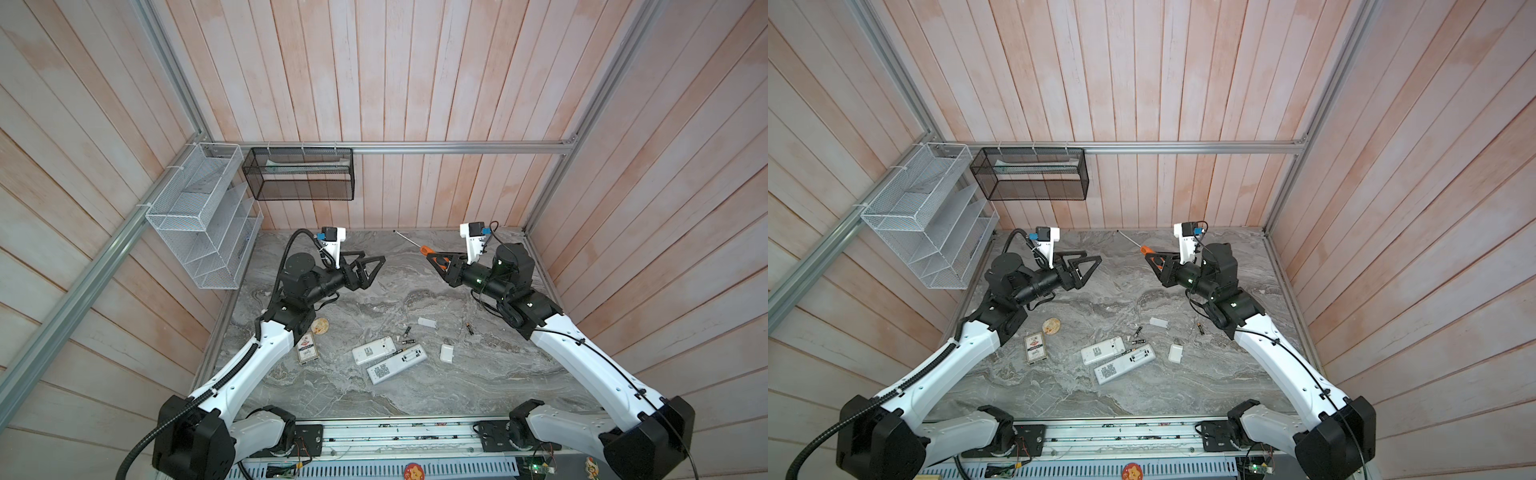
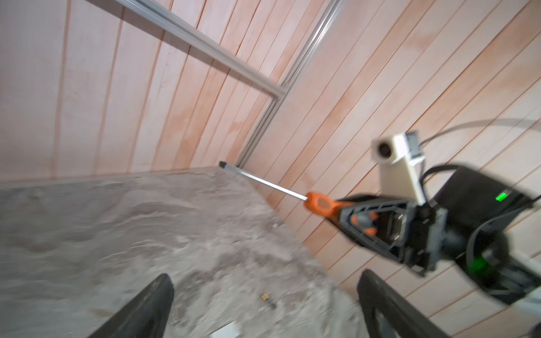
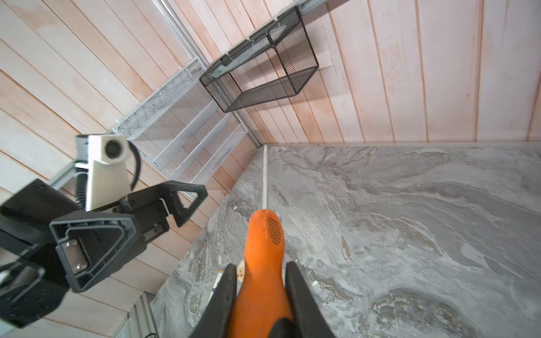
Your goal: Unload the batteries from the remote control
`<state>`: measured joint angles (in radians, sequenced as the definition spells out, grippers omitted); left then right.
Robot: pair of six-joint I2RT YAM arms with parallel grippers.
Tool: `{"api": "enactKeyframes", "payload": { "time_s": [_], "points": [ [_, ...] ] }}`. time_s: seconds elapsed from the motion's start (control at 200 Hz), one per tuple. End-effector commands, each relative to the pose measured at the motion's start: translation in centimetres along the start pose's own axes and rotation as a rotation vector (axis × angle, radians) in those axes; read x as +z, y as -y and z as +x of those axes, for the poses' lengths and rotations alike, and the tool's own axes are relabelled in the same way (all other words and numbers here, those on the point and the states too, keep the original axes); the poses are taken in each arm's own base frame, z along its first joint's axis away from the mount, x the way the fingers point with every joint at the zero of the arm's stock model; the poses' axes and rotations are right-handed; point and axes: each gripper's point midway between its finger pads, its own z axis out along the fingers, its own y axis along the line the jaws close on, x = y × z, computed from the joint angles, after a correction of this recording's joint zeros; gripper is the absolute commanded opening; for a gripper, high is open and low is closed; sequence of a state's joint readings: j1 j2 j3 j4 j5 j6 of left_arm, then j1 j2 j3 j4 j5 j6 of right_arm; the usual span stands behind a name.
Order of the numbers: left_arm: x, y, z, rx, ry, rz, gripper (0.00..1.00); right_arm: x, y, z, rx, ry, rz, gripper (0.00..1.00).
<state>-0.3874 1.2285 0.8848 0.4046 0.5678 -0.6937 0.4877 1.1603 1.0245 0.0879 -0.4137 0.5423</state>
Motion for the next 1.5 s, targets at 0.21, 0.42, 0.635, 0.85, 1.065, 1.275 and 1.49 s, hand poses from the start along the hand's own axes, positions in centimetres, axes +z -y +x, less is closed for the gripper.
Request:
{"api": "enactKeyframes", "payload": {
  "time_s": [0.21,0.42,0.635,0.85,1.065,1.275,1.49],
  "points": [
    [0.7,4.8,-4.0,-0.345,0.173,0.213,1.00,1.1,-6.6,-1.6,-0.046,0.070,-0.259,0.06],
    [1.0,4.5,-4.9,-0.391,0.228,0.233,0.90,2.5,-8.2,-0.5,-0.054,0.024,-0.298,0.06],
    [0.8,3.4,-5.7,-0.451,0.296,0.201,0.50,2.8,-8.7,0.0,-0.045,0.009,-0.314,0.06],
    [1.5,3.0,-5.2,-0.485,0.263,0.174,0.07,2.6,-8.9,0.6,-0.037,-0.001,-0.320,0.07],
    [2.0,2.5,-4.2,-0.522,0.213,0.161,0.00,2.3,-8.6,1.3,-0.033,-0.026,-0.309,0.18],
    [2.0,1.5,-3.6,-0.475,0.100,0.069,0.00,0.8,-6.0,1.8,-0.080,-0.132,-0.138,0.75],
    [2.0,1.4,-2.4,-0.371,-0.089,0.030,0.00,-1.3,-4.2,3.1,-0.104,-0.315,-0.079,0.98]
  ]
}}
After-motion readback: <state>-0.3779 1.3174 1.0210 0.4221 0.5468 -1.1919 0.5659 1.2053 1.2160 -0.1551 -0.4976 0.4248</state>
